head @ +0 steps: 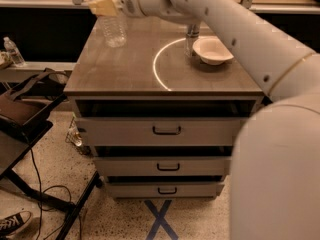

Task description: Knock water bottle over

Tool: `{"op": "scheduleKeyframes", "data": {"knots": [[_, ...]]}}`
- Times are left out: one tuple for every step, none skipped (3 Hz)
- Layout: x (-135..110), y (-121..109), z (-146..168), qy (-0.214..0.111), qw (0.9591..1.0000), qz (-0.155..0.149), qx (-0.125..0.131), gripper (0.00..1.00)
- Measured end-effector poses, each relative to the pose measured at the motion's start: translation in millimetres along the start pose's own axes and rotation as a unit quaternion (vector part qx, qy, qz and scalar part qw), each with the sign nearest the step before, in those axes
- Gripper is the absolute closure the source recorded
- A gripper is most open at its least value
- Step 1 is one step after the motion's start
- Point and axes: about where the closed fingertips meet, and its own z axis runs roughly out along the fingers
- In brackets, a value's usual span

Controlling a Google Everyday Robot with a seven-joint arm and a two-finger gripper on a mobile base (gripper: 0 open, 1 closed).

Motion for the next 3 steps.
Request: {"op": "scheduleKeyframes", "data": {"knots": [[-39,-6,-3,0.093,0.9938,-0.061,-0.004,1.00],[-20,-33,-31,0.190,0.9765,-0.100,0.015,1.00],[20,-41,-53,0.286,0.9512,-0.117,-0.007,1.00]]}}
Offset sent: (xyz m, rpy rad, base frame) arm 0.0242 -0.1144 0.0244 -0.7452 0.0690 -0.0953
